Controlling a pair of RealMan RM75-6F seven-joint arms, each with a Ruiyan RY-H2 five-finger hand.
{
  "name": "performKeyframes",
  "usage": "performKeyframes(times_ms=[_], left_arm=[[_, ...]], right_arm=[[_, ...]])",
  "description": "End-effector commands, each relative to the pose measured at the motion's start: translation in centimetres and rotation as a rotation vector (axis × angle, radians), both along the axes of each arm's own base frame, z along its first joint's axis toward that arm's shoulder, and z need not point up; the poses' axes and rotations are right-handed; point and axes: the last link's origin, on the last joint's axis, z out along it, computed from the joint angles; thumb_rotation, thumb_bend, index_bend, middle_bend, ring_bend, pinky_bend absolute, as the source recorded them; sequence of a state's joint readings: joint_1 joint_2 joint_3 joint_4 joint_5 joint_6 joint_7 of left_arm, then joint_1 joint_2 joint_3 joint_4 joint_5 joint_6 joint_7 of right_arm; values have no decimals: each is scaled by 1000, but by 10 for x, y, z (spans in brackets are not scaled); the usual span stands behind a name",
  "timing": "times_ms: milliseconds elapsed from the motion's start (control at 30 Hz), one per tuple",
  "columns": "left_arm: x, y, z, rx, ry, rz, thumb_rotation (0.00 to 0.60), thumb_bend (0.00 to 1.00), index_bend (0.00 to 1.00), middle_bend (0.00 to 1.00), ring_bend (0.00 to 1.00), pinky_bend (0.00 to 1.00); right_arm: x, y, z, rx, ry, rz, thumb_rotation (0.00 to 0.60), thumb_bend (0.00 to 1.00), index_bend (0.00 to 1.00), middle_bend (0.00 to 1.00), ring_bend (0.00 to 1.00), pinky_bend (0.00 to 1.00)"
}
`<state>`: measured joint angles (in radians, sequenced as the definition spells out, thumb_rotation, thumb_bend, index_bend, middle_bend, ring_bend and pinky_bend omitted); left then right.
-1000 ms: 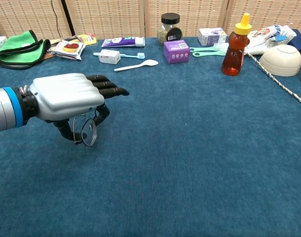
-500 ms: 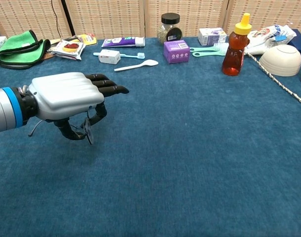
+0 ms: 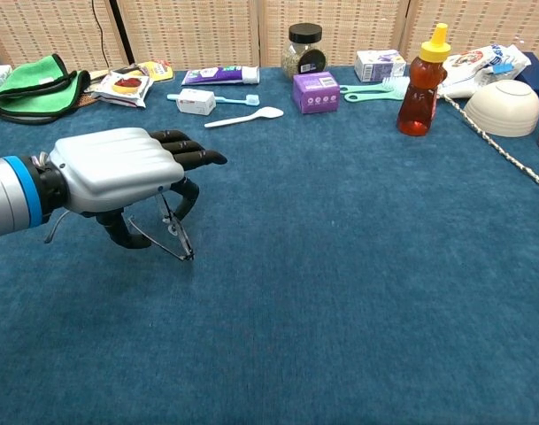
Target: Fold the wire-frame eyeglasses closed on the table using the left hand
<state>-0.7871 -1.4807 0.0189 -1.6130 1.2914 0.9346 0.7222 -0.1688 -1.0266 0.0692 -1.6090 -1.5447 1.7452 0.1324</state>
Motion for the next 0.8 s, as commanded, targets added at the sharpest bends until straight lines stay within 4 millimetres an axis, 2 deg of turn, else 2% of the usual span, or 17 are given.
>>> performKeyframes(times_ms=[33,333,633,800], left_arm=[[0,-2,0,-5,4,5,600,201,441,0,0,0],[-7,-8,6,4,24,18,600,202,315,0,0,0],[-17,-15,20,-6,9,52,600,201,35,0,0,0],[-19,-14,32,10,-28,57,600,201,3,0,0,0]], right_arm=[[0,0,0,-1,0,0,600,18,102,0,0,16],[-1,1,0,2,-4,0,600,19,102,0,0,16],[-2,2,0,0,-8,2,600,18,102,0,0,16],[-3,2,-1,2,-11,2,600,18,102,0,0,16]])
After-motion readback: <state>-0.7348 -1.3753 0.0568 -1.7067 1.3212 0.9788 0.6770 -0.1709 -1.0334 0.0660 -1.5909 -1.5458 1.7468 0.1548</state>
